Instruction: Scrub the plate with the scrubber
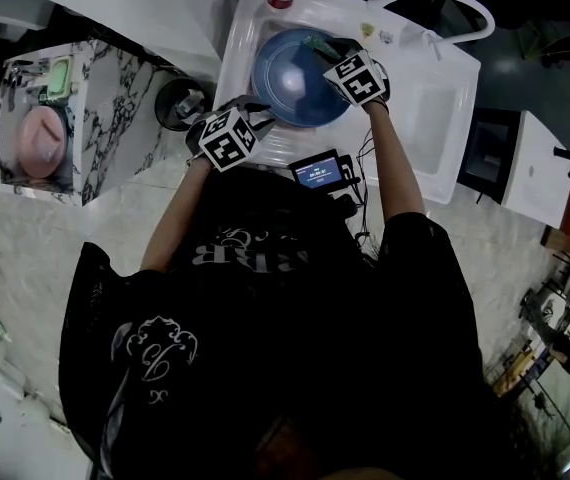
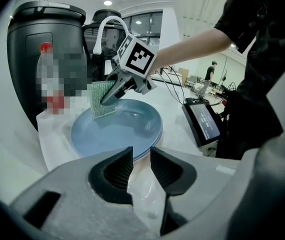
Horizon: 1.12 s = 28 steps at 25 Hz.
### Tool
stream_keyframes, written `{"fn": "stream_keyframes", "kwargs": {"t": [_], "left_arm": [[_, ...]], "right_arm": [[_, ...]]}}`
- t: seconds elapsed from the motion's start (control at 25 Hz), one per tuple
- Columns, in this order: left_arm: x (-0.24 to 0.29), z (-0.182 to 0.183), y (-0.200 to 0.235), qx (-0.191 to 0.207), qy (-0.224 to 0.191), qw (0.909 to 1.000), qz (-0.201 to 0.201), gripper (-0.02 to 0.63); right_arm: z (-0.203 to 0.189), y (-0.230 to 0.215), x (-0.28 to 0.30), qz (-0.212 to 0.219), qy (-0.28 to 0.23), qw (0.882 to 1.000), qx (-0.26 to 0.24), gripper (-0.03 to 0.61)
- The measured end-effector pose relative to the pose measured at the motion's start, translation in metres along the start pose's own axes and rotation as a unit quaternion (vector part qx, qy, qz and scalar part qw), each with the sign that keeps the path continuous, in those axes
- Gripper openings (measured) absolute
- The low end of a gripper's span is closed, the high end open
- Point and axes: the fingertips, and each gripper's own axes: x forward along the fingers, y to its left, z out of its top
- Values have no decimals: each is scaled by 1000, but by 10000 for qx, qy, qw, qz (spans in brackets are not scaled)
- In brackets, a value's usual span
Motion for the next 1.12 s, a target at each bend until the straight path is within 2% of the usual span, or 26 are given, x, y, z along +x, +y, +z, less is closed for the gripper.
{"fn": "stream_keyframes", "kwargs": {"t": [0.4,0.72,1.0,1.12], "left_arm": [[1,3,0,120,-16,9999,-61,104],[-1,-3,2,192,52,9998,2,104],[1,3,4,295,9,9996,9,106],[2,9,4,348,-33,9994,-7,106]], "right_arm": [[1,78,-24,911,-177,9954,248,89],[-9,136,-45,1638,-23,9857,391,89],[-7,145,-47,1777,139,9838,185,90],[-4,129,-48,1591,68,9872,90,89]]}}
